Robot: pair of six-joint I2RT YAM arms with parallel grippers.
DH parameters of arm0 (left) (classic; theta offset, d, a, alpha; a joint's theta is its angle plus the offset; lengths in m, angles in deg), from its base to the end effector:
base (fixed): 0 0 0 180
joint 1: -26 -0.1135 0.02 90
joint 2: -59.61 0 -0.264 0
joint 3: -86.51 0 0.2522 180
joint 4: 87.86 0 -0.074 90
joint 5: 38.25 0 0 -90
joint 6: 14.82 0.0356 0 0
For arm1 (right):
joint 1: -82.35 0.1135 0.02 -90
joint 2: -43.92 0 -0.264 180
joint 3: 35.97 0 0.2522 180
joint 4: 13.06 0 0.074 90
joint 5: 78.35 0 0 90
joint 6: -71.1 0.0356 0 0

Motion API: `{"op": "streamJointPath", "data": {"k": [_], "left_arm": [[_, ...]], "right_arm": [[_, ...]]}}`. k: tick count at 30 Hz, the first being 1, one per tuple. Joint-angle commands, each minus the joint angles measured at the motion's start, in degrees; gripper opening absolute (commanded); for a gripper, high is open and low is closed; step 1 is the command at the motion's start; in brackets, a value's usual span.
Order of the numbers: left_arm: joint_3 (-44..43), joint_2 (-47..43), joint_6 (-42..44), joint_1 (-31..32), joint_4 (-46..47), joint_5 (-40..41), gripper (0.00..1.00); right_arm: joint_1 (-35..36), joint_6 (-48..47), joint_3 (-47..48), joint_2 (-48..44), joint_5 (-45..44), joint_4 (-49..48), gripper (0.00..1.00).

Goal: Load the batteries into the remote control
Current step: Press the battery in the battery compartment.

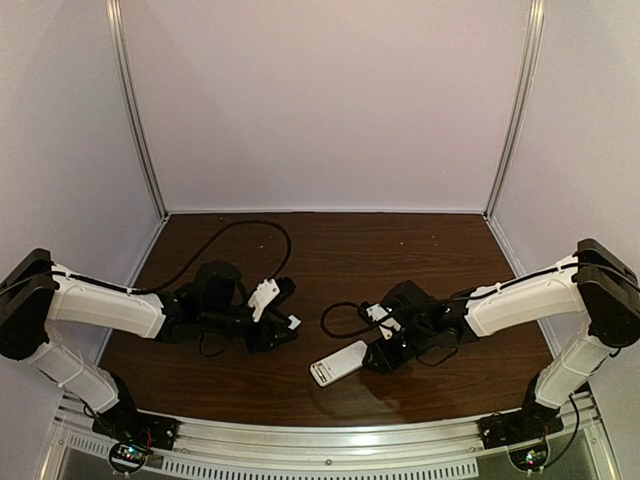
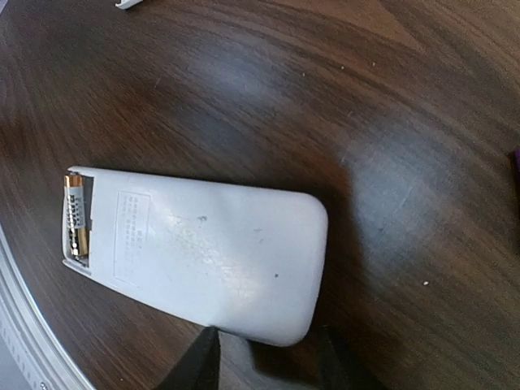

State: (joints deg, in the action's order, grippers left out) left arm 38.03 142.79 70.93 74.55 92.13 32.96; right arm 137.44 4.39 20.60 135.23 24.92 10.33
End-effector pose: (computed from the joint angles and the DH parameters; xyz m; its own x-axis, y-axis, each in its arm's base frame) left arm 0.1798 -0.2209 0.1707 -0.4415 0.3939 -0.8062 0.8545 0.4587 -0.2438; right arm 0.1596 0.2430 0.1414 -0.7894 -0.4587 -0.4079 -0.6047 0.6957 0.3878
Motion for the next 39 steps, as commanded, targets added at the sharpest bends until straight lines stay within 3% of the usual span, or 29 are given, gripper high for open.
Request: {"op": "streamJointPath", "data": {"k": [1,3,6,12,39], "left_arm": [[0.5,0.7,-4.4,3.3,2.0,0.4,0.38],[0.5,1.6,-6.7,5.1,1.8,1.4,0.37],[-0.5,3.3,-8.9,8.1,0.4,4.0,0.34],[-2.2,6.8,-13.5,9.5,0.0,5.2,0.29],[-8.7,15.6,-12.4,11.1,-3.0,2.5,0.1]], "right_arm": [[-1.1,-2.8,1.4,-1.7,0.5,1.7,0.5],[-1.3,-3.1,1.3,-3.7,1.1,1.9,0.62],[-1.9,-2.6,1.1,-5.7,0.6,0.8,0.65],[-2.8,-1.6,1.9,-1.7,1.8,-2.5,0.59],[-3.5,-3.0,-0.4,2.4,2.8,-6.3,0.48]]}}
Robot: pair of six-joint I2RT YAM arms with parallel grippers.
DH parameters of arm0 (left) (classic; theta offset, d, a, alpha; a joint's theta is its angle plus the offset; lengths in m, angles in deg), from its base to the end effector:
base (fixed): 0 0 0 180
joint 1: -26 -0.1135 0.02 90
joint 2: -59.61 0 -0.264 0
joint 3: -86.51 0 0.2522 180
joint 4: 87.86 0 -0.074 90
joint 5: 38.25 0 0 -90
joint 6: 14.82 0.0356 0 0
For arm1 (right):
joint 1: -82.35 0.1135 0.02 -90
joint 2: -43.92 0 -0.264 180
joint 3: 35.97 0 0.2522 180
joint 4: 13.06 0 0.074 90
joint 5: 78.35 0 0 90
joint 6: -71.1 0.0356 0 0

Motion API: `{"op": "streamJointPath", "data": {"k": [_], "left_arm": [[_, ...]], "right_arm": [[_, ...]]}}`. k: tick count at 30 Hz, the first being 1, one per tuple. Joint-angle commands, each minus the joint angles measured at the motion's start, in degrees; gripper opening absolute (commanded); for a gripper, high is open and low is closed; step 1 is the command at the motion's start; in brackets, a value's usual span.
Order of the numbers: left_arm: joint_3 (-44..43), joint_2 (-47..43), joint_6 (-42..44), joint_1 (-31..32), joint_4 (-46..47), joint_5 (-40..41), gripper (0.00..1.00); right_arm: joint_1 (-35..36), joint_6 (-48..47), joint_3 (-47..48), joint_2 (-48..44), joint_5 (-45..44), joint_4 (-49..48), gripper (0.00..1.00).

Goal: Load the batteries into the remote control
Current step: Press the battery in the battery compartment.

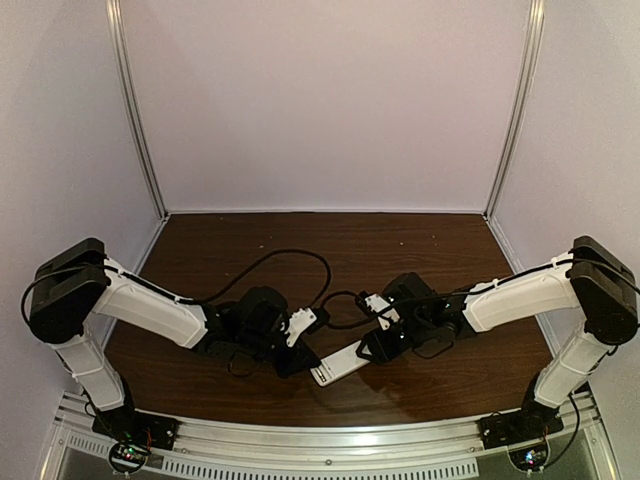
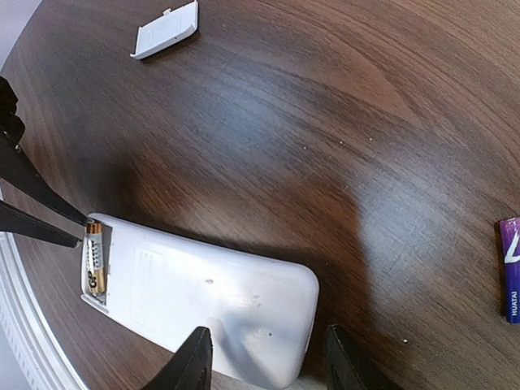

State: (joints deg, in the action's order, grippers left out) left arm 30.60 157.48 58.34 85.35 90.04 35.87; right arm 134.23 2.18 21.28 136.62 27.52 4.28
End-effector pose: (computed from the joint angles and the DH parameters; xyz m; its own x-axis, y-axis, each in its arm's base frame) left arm 0.1555 -0.2815 0.1311 -0.6081 0.4796 -0.6327 0.7852 0.4807 -0.3903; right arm 0.1796 0.2447 0.1447 -0.7676 -0.4179 -0.4859 -0.6245 0.6580 0.4207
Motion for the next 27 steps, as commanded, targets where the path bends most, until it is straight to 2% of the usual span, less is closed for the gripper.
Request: {"op": "streamJointPath", "data": {"k": [1,11,19,21,22,24,27], "left_arm": [[-1.3,1.1,0.1,0.3,-1.0,-0.4,0.09],[-1.1,1.4,1.7,1.7,-2.6,-1.6,0.05],[-0.6,-0.8,0.5,2.0,-3.0,2.0,0.09],[-0.5,-1.6,-0.1,1.7,-3.0,3.6,0.11],[-0.5,-1.9,-0.4,1.4,-2.9,3.5,0.13],[-0.2,-2.4,-0.8,1.0,-2.5,3.2,0.2],[1.2,-3.7,-1.9,0.2,-0.5,1.6,0.31]], "right_arm": [[-0.3,-0.9,-1.1,0.9,0.2,-0.3,0.47],[-0.2,-1.1,-1.2,1.3,0.0,0.3,0.47],[-0.2,-1.6,-1.1,1.1,0.6,0.6,0.47],[-0.3,-2.2,-0.6,-0.2,0.4,1.6,0.51],[-0.4,-2.5,-0.5,-0.8,0.1,2.0,0.56],[-0.6,-3.8,0.3,-2.3,0.1,2.8,0.66],[-1.4,-6.6,3.0,-3.1,-0.3,4.9,0.71]]}}
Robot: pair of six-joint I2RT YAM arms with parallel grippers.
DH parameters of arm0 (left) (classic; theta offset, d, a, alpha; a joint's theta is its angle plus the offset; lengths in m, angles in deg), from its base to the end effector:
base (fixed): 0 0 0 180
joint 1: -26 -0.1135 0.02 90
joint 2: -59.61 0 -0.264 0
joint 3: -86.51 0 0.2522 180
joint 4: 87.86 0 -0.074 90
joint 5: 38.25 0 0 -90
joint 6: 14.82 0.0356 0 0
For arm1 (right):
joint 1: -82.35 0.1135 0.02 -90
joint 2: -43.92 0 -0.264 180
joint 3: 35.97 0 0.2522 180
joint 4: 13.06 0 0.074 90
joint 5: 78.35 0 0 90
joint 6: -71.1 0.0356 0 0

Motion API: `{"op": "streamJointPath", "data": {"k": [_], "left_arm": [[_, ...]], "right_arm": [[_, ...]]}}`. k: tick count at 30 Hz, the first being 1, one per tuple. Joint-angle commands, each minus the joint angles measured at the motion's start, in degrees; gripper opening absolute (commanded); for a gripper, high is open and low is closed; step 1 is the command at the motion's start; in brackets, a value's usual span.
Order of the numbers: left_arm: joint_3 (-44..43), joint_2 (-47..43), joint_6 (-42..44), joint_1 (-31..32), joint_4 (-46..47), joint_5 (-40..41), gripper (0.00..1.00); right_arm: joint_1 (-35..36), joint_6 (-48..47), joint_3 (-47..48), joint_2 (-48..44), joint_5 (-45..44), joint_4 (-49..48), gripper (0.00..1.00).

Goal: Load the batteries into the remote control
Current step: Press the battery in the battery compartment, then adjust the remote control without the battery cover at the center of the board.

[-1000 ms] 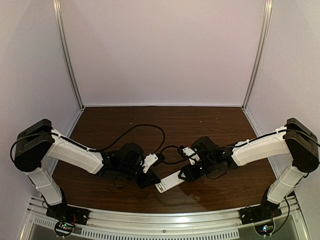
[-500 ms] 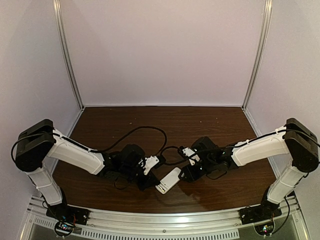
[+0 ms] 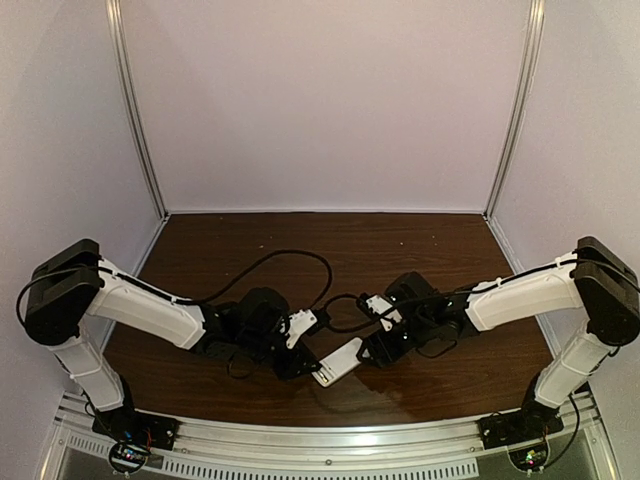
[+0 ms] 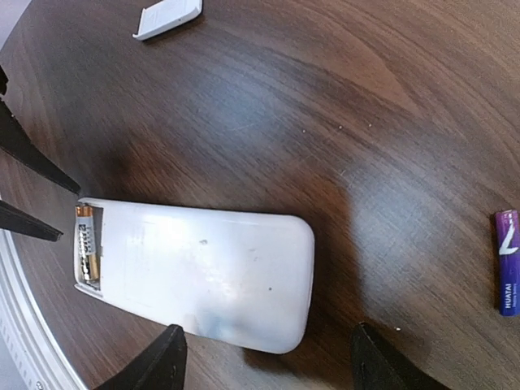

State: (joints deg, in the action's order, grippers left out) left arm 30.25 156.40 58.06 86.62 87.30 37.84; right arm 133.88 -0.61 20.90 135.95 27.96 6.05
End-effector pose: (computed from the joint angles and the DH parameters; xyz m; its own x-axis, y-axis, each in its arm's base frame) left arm 0.1491 -0.2823 0.1345 -0.6071 0.4958 -0.6210 0.7848 0.4970 -0.3703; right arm 0.1780 0.2401 0.1443 -0.7473 -0.4564 -0.4829 -0.6518 0.6445 0.3997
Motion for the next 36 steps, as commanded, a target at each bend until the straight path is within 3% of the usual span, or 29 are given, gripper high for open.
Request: {"op": "streamJointPath", "data": {"k": [1,7,17,26,31,36], "left_arm": [[2.1,-3.2,-2.2,-1.3,3.2,-0.5,0.37],[4.7,-5.3,-3.4,-1.2,6.5,0.0,0.47],[7.3,-7.6,-5.1,-2.7,7.6,1.2,0.47],[8.6,-9.7,-4.2,-4.2,6.6,0.0,0.47],[8.0,-10.2,-0.9,-4.7,6.0,-1.2,0.4],[5.4,-8.7,0.5,-5.3,4.3,-0.2,0.37]], "right_arm": [[-1.3,-4.4,4.6,-1.9,-0.9,4.0,0.72],[-1.8,-6.6,10.2,2.4,1.7,4.4,0.68],[-1.8,-15.7,17.9,11.4,11.6,7.1,0.64],[-1.7,-17.5,13.6,10.6,14.3,9.3,0.64],[-0.9,-19.1,9.2,6.3,14.0,8.4,0.7],[0.6,-18.6,6.2,2.6,9.5,6.3,0.91]]}}
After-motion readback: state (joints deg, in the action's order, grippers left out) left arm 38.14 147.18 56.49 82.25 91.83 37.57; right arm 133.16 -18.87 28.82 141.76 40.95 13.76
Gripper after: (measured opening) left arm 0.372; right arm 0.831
